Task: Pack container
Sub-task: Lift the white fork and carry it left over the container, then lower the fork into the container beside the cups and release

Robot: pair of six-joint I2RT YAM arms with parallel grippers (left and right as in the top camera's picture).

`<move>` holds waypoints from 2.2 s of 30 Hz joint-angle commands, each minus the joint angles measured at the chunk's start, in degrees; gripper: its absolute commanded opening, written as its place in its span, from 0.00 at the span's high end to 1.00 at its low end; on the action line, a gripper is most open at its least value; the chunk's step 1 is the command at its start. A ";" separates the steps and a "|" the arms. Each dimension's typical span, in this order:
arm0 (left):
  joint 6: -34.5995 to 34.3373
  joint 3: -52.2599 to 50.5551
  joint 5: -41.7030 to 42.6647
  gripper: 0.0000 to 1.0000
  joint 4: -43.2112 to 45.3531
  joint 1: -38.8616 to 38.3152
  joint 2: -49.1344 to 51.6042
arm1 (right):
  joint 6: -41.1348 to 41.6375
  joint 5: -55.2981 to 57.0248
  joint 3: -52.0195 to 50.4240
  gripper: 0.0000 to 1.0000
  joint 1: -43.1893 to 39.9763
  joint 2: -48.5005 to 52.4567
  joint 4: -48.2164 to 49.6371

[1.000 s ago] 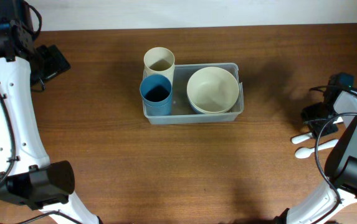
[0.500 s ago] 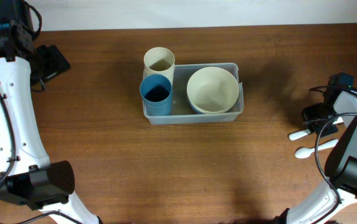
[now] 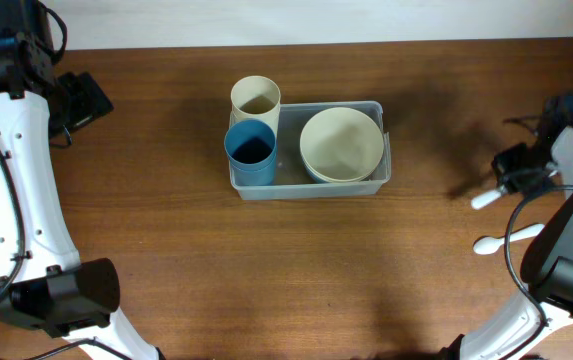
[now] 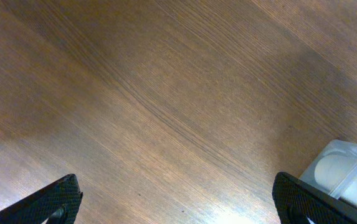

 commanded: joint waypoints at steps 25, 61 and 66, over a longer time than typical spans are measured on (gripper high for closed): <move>0.50 0.46 -0.39 0.00 -0.02 0.17 -0.22 | -16.61 -7.32 30.93 0.96 43.63 -0.92 -5.55; 0.48 0.46 -0.42 0.00 -0.02 0.17 -0.22 | -10.51 -3.93 30.86 0.91 54.05 5.99 -1.22; 0.48 0.46 -0.42 0.01 -0.02 0.17 -0.22 | -10.08 -4.17 30.86 0.91 54.05 7.04 -2.23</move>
